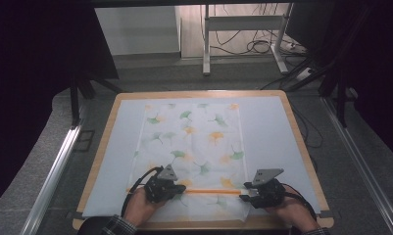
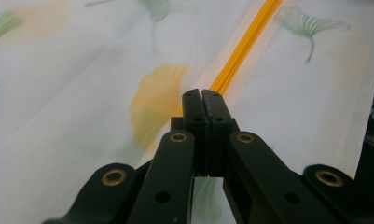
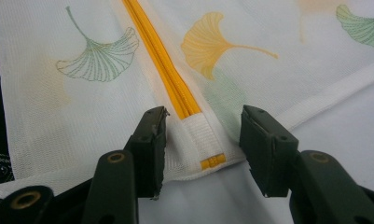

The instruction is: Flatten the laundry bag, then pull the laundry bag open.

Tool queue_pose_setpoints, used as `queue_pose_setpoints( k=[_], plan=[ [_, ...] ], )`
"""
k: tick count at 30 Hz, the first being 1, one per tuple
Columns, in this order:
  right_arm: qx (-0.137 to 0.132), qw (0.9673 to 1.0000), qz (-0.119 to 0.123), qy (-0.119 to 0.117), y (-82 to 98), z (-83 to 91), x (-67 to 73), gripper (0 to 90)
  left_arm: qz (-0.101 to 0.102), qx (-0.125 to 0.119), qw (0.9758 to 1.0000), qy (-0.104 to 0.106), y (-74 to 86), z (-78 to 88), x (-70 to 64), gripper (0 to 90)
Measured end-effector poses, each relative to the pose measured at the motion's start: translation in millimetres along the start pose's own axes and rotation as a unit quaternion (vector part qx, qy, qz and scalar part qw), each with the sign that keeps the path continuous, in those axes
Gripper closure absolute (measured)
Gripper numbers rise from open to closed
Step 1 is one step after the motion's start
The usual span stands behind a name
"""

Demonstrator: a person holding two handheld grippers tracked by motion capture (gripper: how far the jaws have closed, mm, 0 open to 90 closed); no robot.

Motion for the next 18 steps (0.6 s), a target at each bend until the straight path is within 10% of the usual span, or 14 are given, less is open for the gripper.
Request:
queue_pose_setpoints(
  k=[18],
  plan=[
    [-0.001, 1.0, -0.004, 0.002, 0.2, 0.0, 0.0, 50.6, 0.041, -0.002, 0.9954, -0.087, 45.5, 70.7, 32.6, 90.0]
  ],
)
Point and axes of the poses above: each handheld gripper's, and its own axes: z roughly backward along the jaws, y roughly out of its underside, x roughly to its left, the point moved 3 cm from there along -z, roughly forward along the jaws, and after that the axes turned 15 degrees about -x, right-handed, at the moved point
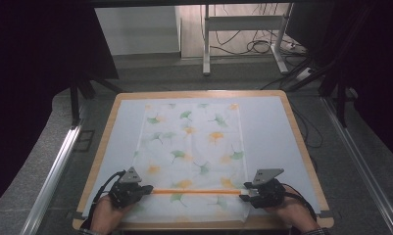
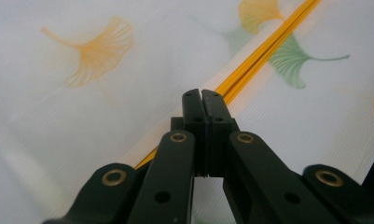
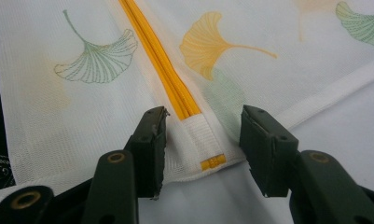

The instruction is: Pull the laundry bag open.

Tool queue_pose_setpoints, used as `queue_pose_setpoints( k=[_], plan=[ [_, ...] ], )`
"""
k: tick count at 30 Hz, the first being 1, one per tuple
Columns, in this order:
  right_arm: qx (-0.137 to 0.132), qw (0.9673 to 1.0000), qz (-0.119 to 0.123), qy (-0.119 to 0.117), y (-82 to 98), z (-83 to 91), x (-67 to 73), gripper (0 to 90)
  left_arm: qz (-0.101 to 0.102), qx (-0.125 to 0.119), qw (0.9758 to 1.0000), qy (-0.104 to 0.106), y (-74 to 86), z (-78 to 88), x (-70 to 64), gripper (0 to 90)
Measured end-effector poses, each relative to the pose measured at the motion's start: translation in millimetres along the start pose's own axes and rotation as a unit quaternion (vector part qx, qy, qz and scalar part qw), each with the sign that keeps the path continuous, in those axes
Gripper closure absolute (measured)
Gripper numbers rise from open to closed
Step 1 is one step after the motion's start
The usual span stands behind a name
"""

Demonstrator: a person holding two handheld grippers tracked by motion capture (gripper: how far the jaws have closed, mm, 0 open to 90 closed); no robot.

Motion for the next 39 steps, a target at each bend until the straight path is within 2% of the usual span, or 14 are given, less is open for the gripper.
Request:
queue_pose_setpoints(
  k=[5, 7, 10, 25, 28, 35, 37, 39],
  plan=[
    [-0.001, 1.0, -0.001, 0.001, 0.1, 0.0, 0.0, 50.6, 0.006, 0.003, 0.9996, -0.026, 8.1, 12.3, 8.8, 90.0],
    [-0.001, 1.0, -0.001, 0.001, 0.2, 0.0, 0.1, 50.6, 0.008, 0.003, 0.9996, -0.028, 9.1, 14.0, 10.3, 90.0],
    [-0.001, 1.0, -0.001, 0.001, 0.1, 0.0, 0.1, 50.6, 0.013, 0.004, 0.999, -0.043, 12.6, 19.6, 15.6, 90.0],
    [-0.002, 1.0, -0.003, 0.002, 0.2, -0.1, 0.2, 50.7, 0.023, 0.007, 0.9972, -0.072, 20.7, 32.7, 25.8, 90.0],
    [-0.002, 1.0, -0.003, 0.002, 0.3, -0.1, 0.2, 50.7, 0.03, 0.005, 0.9967, -0.074, 21.9, 35.2, 28.2, 90.0],
    [-0.002, 1.0, -0.003, 0.003, 0.2, -0.1, 0.4, 50.8, 0.035, 0.001, 0.9945, -0.099, 23.5, 42.5, 33.9, 90.0],
    [-0.002, 1.0, -0.003, 0.003, 0.2, -0.1, 0.4, 50.8, 0.041, -0.002, 0.9945, -0.097, 24.3, 43.4, 34.7, 90.0],
    [-0.002, 1.0, -0.003, 0.003, 0.2, -0.1, 0.4, 50.8, 0.036, 0.001, 0.9944, -0.1, 23.4, 42.7, 34.4, 90.0]
  ],
)
Point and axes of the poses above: each handheld gripper's, and its own axes: z roughly backward along the jaws, y roughly out of its underside, x roughly to its left, the point moved 3 cm from there along -z, roughly forward along the jaws, and after that the axes turned 15 degrees about -x, right-handed, at the moved point
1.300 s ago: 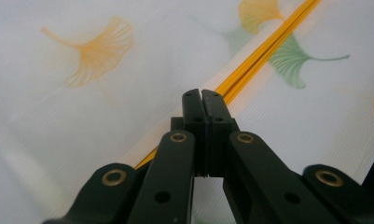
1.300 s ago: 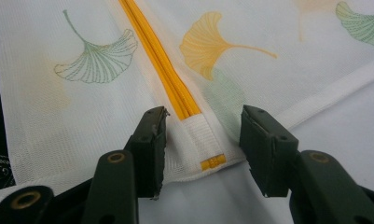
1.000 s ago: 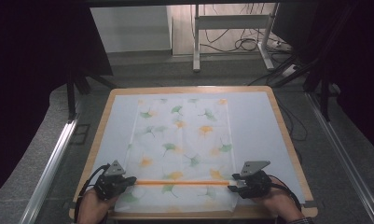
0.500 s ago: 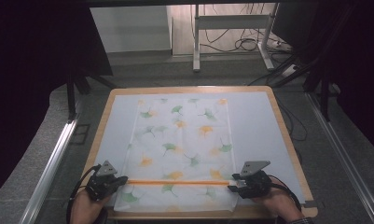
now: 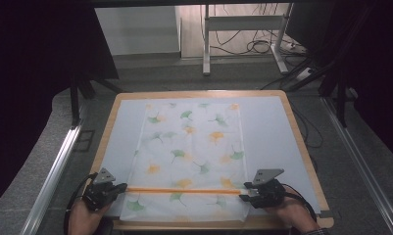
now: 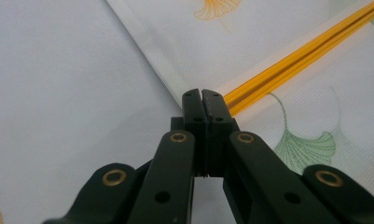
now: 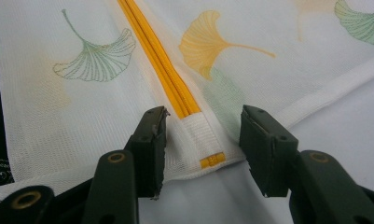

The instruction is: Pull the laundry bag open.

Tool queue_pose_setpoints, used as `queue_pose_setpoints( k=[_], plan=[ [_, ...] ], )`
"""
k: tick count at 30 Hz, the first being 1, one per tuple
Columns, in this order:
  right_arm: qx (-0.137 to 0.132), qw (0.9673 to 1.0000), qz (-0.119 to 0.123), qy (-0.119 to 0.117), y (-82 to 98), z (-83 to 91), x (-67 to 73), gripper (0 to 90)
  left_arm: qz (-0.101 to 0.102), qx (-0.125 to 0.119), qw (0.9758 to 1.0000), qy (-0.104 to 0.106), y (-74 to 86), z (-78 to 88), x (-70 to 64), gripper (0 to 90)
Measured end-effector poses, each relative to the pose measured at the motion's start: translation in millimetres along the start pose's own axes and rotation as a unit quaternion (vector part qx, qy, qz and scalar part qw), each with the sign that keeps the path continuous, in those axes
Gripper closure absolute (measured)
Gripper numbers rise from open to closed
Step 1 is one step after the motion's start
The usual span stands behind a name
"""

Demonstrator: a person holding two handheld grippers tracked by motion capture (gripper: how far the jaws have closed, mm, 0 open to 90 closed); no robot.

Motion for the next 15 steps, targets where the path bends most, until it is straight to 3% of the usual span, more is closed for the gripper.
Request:
queue_pose_setpoints(
  k=[10, 15],
  plan=[
    [0.002, 1.0, 0.002, 0.002, -0.3, -0.2, 0.3, 50.9, -0.006, -0.006, 0.9999, -0.013, -3.9, -7.0, 3.2, 90.0],
    [0.006, 1.0, 0.003, 0.005, -1.3, -0.4, 1.4, 49.1, 0.014, -0.028, 0.9995, -0.001, -3.0, -1.9, 3.9, 88.2]
  ],
)
Point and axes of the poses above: each handheld gripper's, and its own axes: z roughly backward along the jaws, y roughly out of its underside, x roughly to its left, the point moved 3 cm from there along -z, roughly forward along the jaws, and after that the axes turned 15 degrees about -x, right-handed, at the moved point
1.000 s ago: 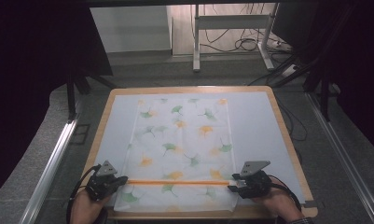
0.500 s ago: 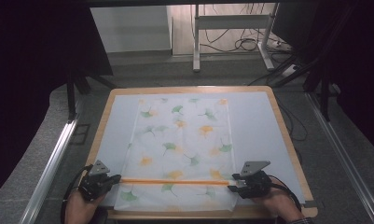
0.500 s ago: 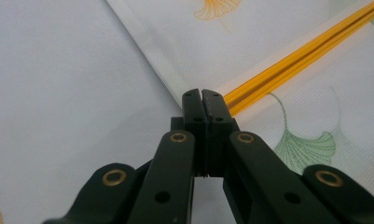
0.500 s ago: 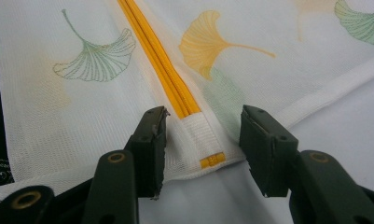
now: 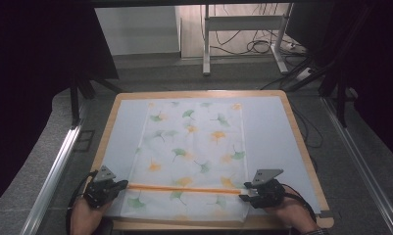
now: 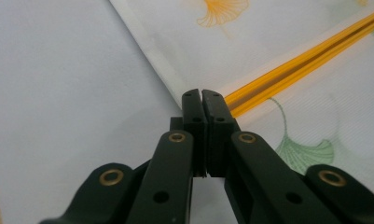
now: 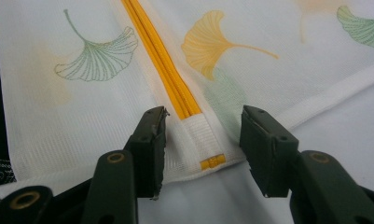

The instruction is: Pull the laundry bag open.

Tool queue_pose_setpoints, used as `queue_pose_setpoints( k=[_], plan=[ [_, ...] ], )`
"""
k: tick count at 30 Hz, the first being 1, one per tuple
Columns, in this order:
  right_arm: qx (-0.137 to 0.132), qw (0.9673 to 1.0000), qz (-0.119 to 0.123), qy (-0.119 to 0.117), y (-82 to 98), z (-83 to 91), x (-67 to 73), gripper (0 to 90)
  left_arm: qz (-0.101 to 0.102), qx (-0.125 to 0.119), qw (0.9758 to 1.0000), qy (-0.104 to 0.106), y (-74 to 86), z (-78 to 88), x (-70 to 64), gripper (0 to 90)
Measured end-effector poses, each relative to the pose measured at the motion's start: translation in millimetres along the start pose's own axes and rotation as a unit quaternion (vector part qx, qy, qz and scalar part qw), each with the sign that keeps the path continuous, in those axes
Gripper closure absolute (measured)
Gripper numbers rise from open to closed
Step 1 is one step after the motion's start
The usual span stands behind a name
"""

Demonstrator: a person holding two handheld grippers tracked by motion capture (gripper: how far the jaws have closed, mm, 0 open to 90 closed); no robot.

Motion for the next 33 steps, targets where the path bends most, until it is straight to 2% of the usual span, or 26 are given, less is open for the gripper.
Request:
queue_pose_setpoints(
  k=[2, 5, 6, 9, 14, 15, 19, 24, 33],
  plan=[
    [0.004, 1.0, 0.001, -0.001, -0.7, -0.8, 1.8, 44.8, 0.001, -0.006, 1.0, -0.002, -1.1, 1.5, -0.5, 84.5],
    [0.015, 0.9998, 0.008, 0.003, -3.1, -3.4, 7.2, 34.8, 0.008, -0.019, 0.9998, 0.001, -2.6, 1.6, -1.3, 73.1],
    [0.015, 0.9998, 0.008, 0.003, -3.1, -3.4, 7.2, 34.8, 0.011, -0.024, 0.9997, 0.001, -3.1, 1.1, -2.2, 73.1],
    [0.017, 0.9997, 0.013, 0.006, -4.6, -4.6, 9.1, 29.3, 0.01, -0.032, 0.9994, -0.001, -5.1, 0.1, -3.8, 59.3],
    [-0.014, 0.9998, -0.006, 0.013, -11.0, -0.4, 6.7, 20.4, 0.022, -0.049, 0.9985, 0.006, -8.5, -2.5, -6.3, 32.0],
    [-0.014, 0.9998, -0.006, 0.013, -11.0, -0.4, 6.7, 20.4, 0.025, -0.052, 0.9983, 0.01, -9.2, -3.1, -7.3, 32.0],
    [-0.031, 0.9992, -0.014, 0.023, -15.1, 2.9, 6.5, 15.9, 0.019, -0.053, 0.9984, 0.007, -12.5, -6.1, -12.7, 19.5],
    [-0.048, 0.9983, -0.015, 0.031, -21.5, 8.1, 8.9, 10.2, 0.006, -0.057, 0.9984, 0.003, -17.9, -7.6, -19.5, 13.6],
    [-0.066, 0.9961, -0.012, 0.058, -25.7, 28.1, 11.2, 2.8, -0.001, -0.057, 0.9984, 0.001, -19.2, -1.7, -24.0, 7.1]
  ],
)
Point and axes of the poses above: each handheld gripper's, and its own axes: z roughly backward along the jaws, y roughly out of its underside, x roughly to its left, the point moved 3 cm from there along -z, roughly forward along the jaws, and after that the axes turned 15 degrees about -x, right-handed, at the moved point
